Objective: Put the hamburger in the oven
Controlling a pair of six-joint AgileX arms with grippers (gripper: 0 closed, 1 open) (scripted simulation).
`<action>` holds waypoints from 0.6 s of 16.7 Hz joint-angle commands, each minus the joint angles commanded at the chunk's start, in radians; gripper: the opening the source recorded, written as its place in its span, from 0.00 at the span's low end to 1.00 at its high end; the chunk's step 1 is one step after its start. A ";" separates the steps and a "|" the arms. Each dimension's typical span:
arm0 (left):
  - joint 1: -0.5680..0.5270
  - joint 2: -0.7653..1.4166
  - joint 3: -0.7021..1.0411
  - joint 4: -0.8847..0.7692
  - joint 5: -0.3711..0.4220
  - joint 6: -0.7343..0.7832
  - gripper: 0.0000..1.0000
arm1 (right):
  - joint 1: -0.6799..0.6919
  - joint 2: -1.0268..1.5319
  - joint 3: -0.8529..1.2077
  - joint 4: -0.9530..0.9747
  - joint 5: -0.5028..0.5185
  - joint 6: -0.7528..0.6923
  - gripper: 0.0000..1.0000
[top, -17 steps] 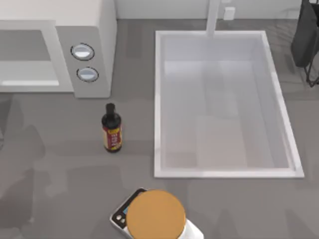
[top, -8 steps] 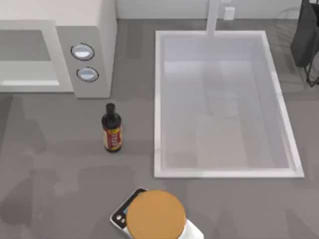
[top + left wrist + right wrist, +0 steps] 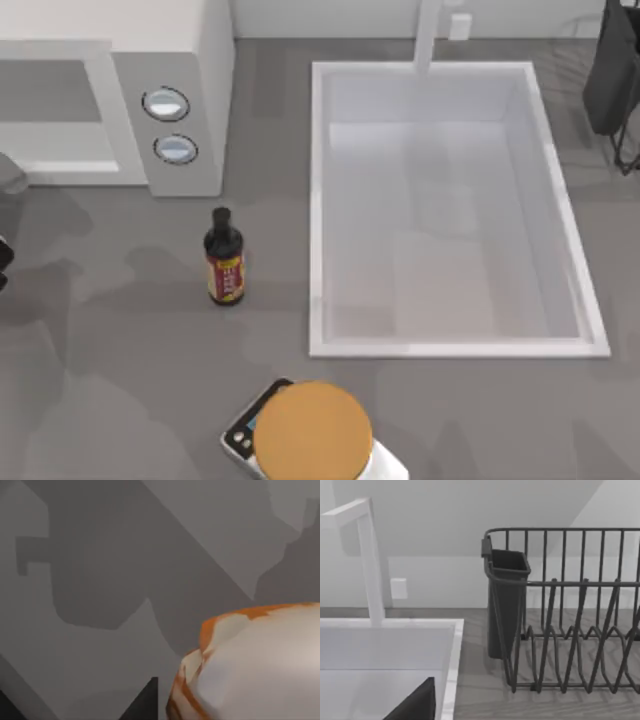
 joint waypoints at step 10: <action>-0.024 0.268 -0.030 1.064 0.066 -0.557 0.00 | 0.000 0.000 0.000 0.000 0.000 0.000 1.00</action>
